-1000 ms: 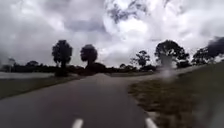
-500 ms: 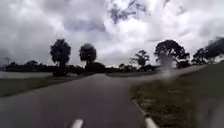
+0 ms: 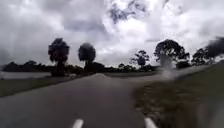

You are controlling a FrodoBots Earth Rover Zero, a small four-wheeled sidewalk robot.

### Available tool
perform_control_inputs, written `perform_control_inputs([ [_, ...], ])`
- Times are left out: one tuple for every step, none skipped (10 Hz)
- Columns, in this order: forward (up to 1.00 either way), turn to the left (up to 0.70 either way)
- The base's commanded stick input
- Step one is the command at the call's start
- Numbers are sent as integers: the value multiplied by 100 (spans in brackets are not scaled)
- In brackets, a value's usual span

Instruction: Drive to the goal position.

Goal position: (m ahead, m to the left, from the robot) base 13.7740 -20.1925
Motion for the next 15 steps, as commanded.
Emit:
perform_control_inputs([
  [85,0],
  [85,0],
  [85,0],
  [85,0],
  [85,0],
  [85,0],
  [85,0],
  [85,0],
  [85,0],
  [85,0],
  [85,0],
  [85,0],
  [85,0],
  [85,0],
  [85,0],
])
